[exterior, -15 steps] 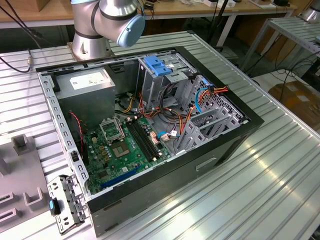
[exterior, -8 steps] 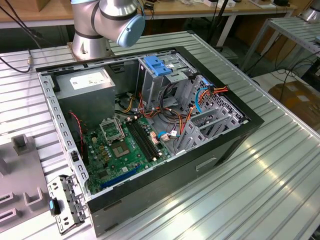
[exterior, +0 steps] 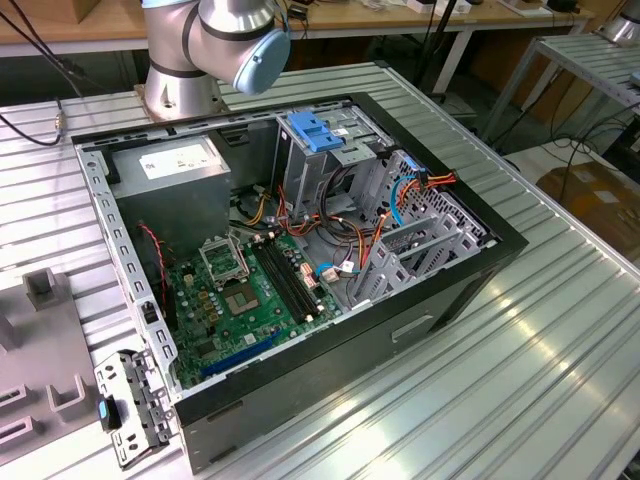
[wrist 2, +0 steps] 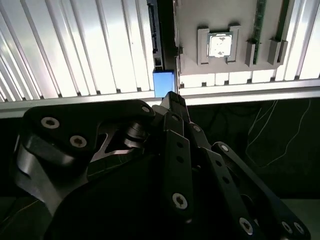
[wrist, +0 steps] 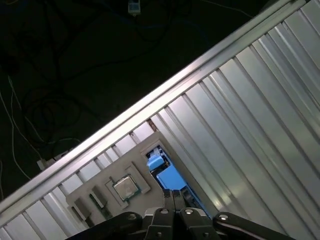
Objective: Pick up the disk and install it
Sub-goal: 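Pick up the disk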
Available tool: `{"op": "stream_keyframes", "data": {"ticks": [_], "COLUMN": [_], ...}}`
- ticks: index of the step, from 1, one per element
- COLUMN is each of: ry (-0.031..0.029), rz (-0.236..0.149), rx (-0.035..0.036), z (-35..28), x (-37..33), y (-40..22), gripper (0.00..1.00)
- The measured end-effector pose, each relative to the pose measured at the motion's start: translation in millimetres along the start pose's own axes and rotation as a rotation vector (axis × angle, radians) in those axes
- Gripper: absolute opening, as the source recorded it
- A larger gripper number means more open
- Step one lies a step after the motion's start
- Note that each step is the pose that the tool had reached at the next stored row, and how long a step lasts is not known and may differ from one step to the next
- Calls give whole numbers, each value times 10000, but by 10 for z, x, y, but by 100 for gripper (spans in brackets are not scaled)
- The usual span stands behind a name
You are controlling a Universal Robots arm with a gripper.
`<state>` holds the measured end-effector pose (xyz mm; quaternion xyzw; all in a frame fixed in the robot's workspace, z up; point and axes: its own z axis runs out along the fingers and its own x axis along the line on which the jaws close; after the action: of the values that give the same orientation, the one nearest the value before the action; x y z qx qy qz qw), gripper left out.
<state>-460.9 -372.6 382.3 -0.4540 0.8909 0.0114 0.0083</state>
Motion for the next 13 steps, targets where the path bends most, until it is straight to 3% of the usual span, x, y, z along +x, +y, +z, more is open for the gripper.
{"op": "stream_keyframes", "data": {"ticks": [9,13], "ry": [1,6], "rz": [-93,-452], "rx": [-2,-11], "z": [0,0], "x": [0,0], "y": [0,0], "gripper": [11,11]}}
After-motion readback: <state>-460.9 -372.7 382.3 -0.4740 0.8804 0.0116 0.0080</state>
